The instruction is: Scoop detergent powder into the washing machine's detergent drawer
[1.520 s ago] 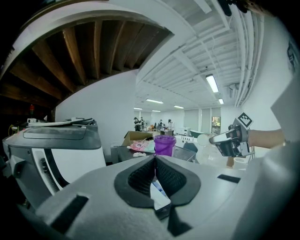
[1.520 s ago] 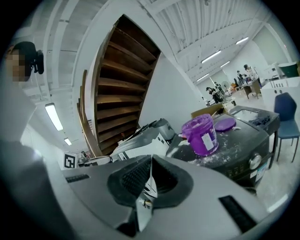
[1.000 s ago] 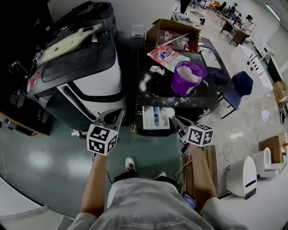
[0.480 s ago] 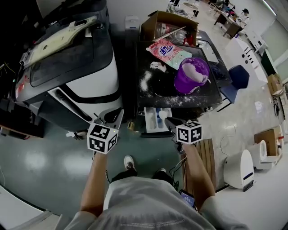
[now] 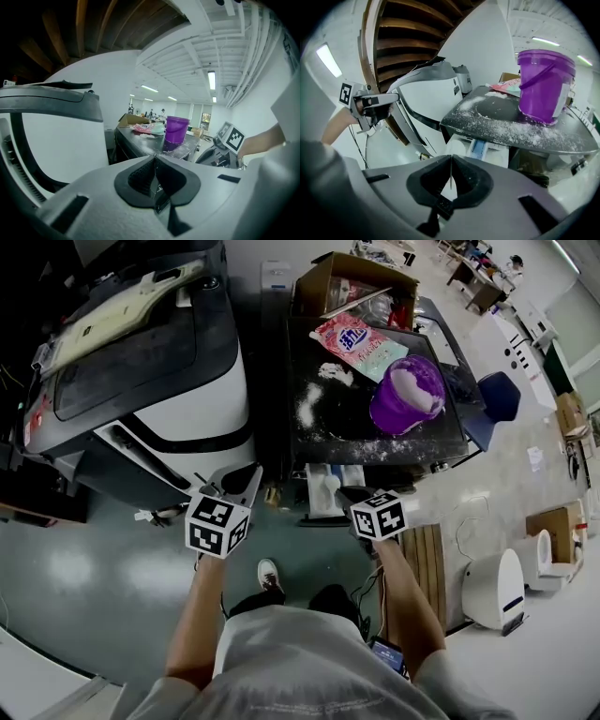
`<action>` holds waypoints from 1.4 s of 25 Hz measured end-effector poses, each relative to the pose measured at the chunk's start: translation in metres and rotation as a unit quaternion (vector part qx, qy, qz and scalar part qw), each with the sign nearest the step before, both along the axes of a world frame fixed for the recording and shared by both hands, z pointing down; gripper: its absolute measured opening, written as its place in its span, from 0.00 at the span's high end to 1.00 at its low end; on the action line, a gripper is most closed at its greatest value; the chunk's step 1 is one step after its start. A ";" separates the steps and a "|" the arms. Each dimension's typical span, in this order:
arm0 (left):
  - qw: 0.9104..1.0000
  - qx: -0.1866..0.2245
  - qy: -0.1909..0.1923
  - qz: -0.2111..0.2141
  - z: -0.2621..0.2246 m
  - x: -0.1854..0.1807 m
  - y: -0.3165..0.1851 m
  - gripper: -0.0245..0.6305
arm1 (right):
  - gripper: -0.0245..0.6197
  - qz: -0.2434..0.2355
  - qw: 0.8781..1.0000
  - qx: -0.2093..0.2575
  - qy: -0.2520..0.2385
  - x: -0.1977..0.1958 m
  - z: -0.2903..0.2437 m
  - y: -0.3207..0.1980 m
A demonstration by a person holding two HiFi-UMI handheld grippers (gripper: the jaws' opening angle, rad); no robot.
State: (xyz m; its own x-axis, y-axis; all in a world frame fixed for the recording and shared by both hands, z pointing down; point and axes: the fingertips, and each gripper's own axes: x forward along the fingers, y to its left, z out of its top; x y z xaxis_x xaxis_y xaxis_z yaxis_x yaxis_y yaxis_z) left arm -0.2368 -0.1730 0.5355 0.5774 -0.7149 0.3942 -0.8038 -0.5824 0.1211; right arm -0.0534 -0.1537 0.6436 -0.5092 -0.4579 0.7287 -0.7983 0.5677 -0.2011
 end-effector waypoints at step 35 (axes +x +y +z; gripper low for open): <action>1.000 -0.001 0.015 -0.010 0.003 -0.017 0.006 0.95 | 0.95 -0.273 0.864 0.222 0.360 -0.025 0.011 0.005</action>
